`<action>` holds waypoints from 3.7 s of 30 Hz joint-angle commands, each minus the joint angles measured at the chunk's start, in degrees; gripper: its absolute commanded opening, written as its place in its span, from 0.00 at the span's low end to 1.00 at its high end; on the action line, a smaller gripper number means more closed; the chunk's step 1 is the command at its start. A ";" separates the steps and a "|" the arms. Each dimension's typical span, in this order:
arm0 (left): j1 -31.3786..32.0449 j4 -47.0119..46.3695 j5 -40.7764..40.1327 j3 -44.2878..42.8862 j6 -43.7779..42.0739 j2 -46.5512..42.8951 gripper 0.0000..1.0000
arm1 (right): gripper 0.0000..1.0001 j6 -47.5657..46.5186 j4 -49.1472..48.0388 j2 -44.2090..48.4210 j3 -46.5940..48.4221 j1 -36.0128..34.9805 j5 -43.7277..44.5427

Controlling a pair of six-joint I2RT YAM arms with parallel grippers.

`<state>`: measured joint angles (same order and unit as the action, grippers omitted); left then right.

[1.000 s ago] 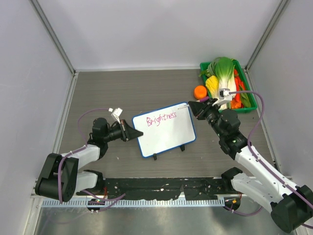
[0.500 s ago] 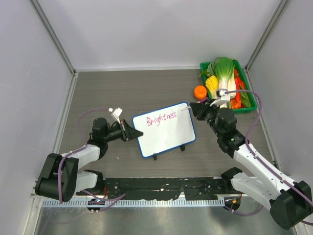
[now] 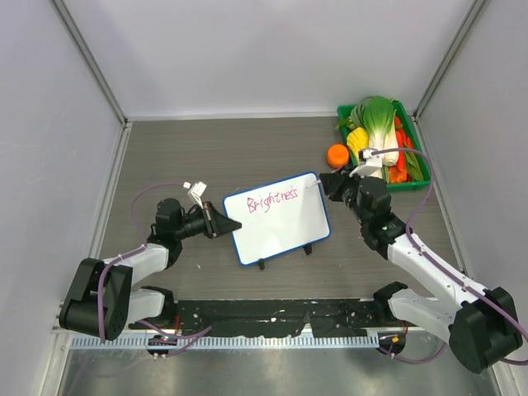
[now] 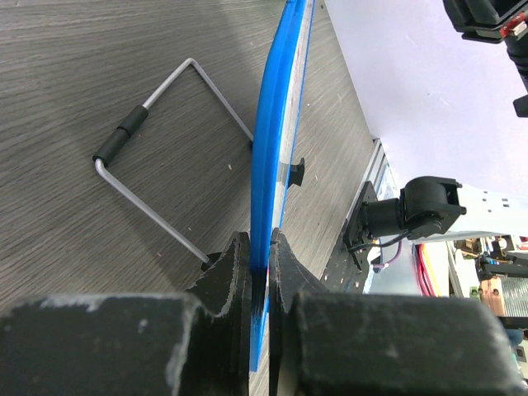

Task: Write a sentence on the whiteboard
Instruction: Write with the whiteboard marker on the whiteboard.

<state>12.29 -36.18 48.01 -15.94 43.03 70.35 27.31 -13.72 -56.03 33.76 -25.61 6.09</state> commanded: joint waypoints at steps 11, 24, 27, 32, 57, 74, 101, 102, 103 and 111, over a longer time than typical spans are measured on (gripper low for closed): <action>-0.08 3.75 -5.29 0.30 -4.62 0.41 0.00 | 0.01 1.34 -8.69 -5.40 0.26 0.47 0.15; -0.08 3.84 -5.29 0.30 -4.62 0.49 0.00 | 0.01 1.17 -8.26 -7.34 -1.06 0.47 1.82; -0.08 3.84 -5.29 0.21 -4.62 0.49 0.00 | 0.01 1.17 -8.08 -7.34 -1.85 0.47 1.56; -0.16 3.75 -5.29 0.21 -4.62 0.49 0.00 | 0.01 1.43 -7.64 -6.81 -2.99 0.47 0.95; -0.08 3.84 -5.38 0.30 -4.62 0.41 0.00 | 0.01 4.42 -8.17 -2.33 1.04 0.47 -1.17; -0.16 3.93 -5.29 0.30 -4.62 0.14 0.00 | 0.01 5.21 -12.65 -8.56 2.19 0.47 2.09; -0.17 3.93 -5.47 0.39 -4.62 0.23 0.00 | 0.01 5.30 -7.38 -4.35 2.63 0.82 2.17; -0.17 3.93 -5.47 0.39 -4.62 0.23 0.00 | 0.01 5.04 -7.20 -4.70 2.54 0.82 2.35; -0.17 3.84 -5.47 0.39 -4.62 0.32 0.00 | 0.01 4.95 -7.20 -4.88 2.45 0.91 2.70; -0.08 3.84 -5.38 0.39 -4.53 0.40 0.00 | 0.01 5.12 -7.82 -6.72 1.66 1.17 3.14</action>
<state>12.27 -36.21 47.35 -15.97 43.05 70.30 32.71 -20.05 -62.30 34.20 -24.86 7.53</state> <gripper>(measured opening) 0.079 0.186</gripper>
